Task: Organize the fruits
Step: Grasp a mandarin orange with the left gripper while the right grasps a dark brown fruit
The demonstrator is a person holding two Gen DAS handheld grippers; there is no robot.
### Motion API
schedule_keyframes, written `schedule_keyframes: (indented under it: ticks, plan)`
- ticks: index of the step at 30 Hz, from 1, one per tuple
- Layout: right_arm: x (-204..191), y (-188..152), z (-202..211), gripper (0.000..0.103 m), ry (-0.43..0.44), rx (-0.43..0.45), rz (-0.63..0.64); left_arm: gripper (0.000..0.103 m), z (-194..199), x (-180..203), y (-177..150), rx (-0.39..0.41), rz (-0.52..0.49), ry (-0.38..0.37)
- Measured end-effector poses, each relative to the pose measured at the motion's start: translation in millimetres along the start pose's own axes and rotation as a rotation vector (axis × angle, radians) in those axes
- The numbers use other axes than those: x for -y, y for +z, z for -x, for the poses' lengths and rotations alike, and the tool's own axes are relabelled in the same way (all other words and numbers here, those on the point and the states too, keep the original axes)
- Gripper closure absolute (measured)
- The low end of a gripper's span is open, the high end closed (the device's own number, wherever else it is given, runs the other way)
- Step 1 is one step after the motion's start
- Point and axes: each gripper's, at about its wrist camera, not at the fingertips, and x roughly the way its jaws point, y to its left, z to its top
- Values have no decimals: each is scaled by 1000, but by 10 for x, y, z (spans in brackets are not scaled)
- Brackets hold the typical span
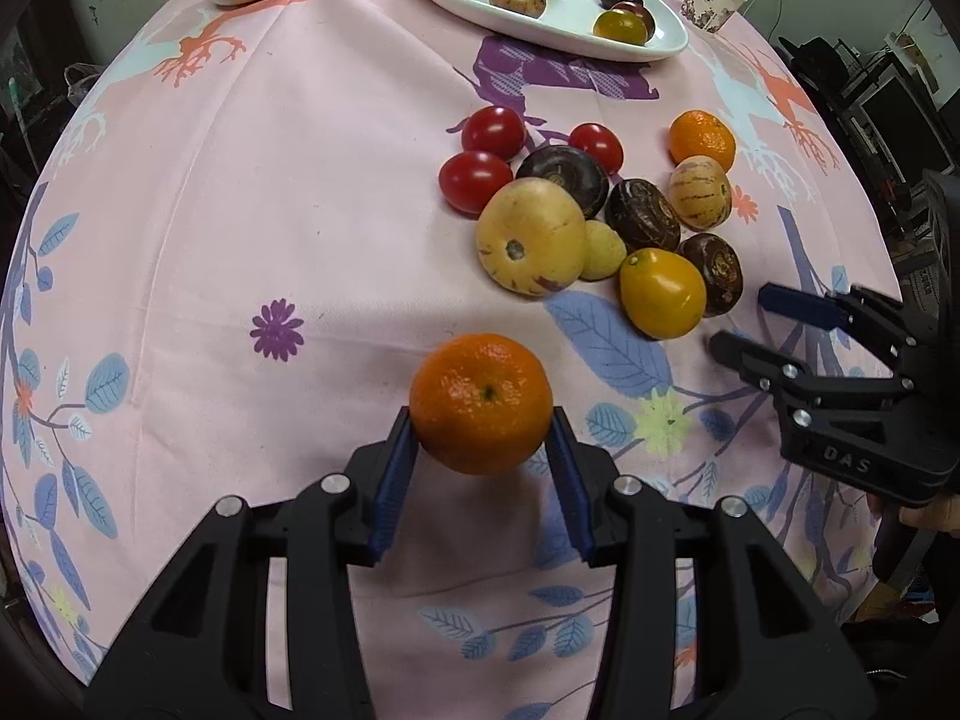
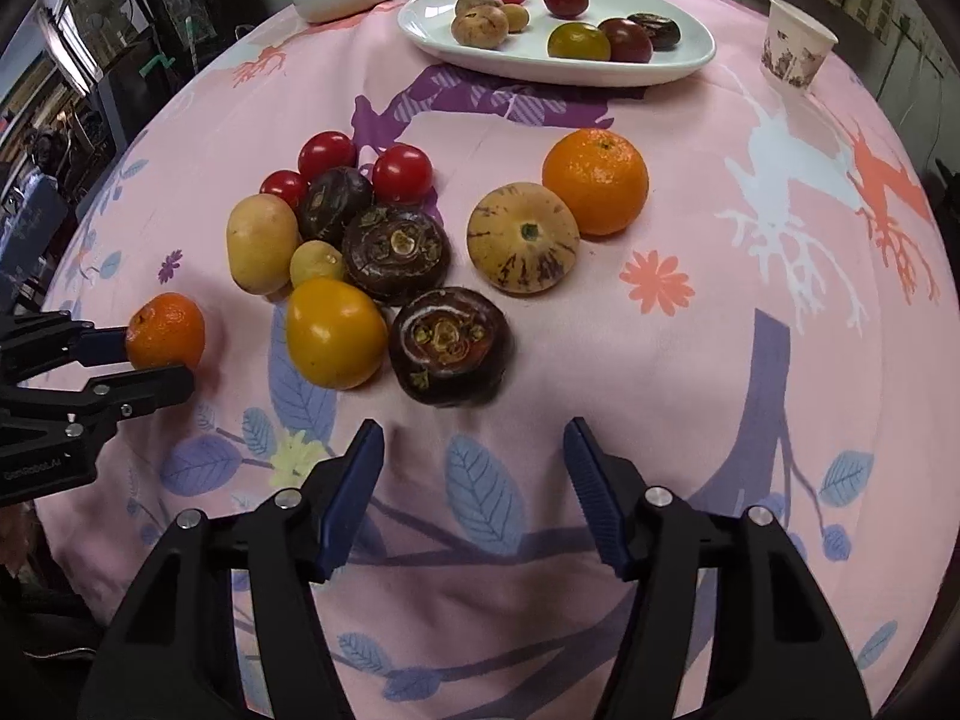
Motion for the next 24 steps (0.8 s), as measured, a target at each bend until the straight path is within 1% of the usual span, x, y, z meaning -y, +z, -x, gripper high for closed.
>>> schedule_keyframes:
  ticks: [6, 7, 8, 9, 10, 11, 14, 18, 24]
  plan:
    - [-10, 143, -80, 45, 17, 1, 14, 59, -26, -34, 6, -7, 18, -8]
    - [-26, 160, -102, 47, 11, -4, 23, 59, -29, -33, 8, -8, 20, -10]
    - [-51, 176, -113, 52, -2, -6, 48, 59, -29, -33, 6, -8, 20, -10]
    - [-90, 187, -109, 62, -6, -10, 81, 59, -30, -35, 4, -8, 20, -8]
    - [-123, 202, -89, 62, -5, -13, 102, 59, -28, -36, 1, -8, 21, -7]
    - [-136, 225, -73, 62, 13, -10, 96, 59, -24, -42, -1, -8, 26, -9]
    - [-43, 196, 35, 62, 58, 8, 27, 59, -2, -71, -8, -1, 50, -31]
    - [120, 48, 154, 62, 93, 9, -61, 59, 60, -50, -27, 10, 43, -23]
    - [255, -191, 341, 62, 101, 20, -138, 59, 171, 31, -27, 29, 17, -19]
